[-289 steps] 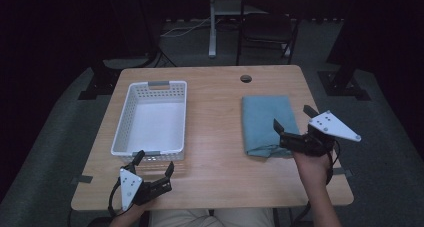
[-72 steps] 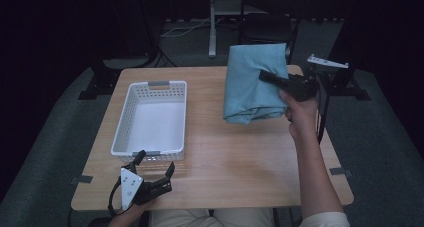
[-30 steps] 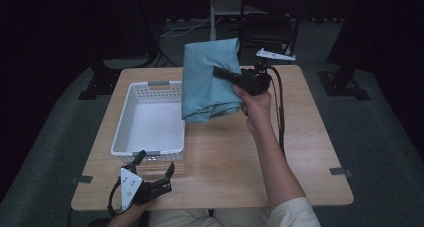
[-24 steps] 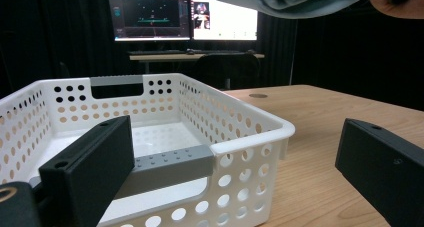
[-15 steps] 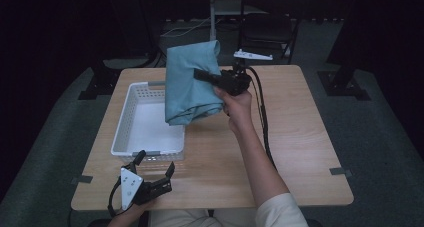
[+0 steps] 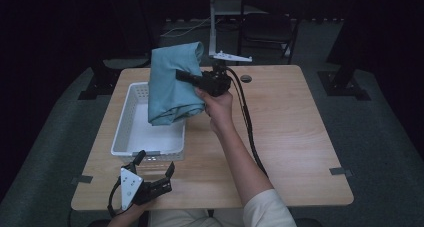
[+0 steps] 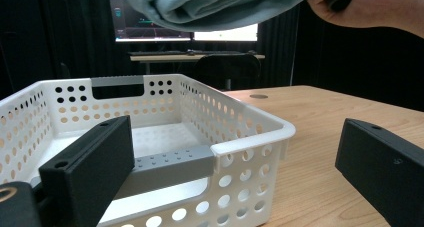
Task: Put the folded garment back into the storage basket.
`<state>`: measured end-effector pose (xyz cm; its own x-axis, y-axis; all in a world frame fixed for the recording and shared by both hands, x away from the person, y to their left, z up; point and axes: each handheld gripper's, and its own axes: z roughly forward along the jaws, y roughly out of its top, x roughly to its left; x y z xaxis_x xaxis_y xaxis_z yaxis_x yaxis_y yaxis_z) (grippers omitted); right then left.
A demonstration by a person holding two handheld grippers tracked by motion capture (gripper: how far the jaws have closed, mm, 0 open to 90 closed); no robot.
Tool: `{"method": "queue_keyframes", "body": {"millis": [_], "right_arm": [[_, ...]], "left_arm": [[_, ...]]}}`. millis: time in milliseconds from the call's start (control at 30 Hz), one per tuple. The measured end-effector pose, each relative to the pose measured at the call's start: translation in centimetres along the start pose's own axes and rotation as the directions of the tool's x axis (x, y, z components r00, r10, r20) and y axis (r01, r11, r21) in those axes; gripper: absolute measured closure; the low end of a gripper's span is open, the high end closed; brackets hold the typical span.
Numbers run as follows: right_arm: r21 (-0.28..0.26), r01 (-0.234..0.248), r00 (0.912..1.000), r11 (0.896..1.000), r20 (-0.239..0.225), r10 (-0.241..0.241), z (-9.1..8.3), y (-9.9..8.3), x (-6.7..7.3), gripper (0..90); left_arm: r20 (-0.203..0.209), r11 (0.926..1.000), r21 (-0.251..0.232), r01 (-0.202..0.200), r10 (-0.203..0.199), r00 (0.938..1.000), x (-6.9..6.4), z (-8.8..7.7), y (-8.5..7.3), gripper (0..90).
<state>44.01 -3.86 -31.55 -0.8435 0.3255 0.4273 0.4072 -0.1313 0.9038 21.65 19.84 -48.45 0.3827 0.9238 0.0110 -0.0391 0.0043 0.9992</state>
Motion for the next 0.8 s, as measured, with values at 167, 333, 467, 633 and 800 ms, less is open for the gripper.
{"method": "queue_keyframes", "body": {"millis": [167,333,467,633,800], "right_arm": [[0.001,-0.025,0.9995,1.0,-0.021,0.025,1.4,-0.5,0.0,67.3],[0.011,-0.034,0.9989,0.999,-0.032,0.034,2.9,-1.0,0.0,67.3],[0.016,-0.038,0.9986,0.999,-0.037,0.038,3.9,-1.3,0.2,67.3],[0.015,-0.052,0.9972,0.999,-0.053,0.053,4.8,-1.7,0.3,67.2],[0.028,-0.04,0.9974,0.999,-0.058,0.042,5.8,-2.0,0.7,67.2]], "left_arm": [[-0.001,1.0,-0.001,0.001,-0.001,1.0,0.0,0.0,0.0,3.6],[-0.001,1.0,-0.002,0.001,-0.001,1.0,0.0,0.0,0.0,3.6],[-0.001,1.0,-0.001,0.001,-0.001,1.0,0.0,0.0,0.0,3.6],[-0.003,1.0,-0.002,0.001,-0.001,1.0,0.0,0.0,0.0,3.6],[-0.004,1.0,-0.008,0.002,-0.002,1.0,0.0,-0.1,0.0,3.6]]}}
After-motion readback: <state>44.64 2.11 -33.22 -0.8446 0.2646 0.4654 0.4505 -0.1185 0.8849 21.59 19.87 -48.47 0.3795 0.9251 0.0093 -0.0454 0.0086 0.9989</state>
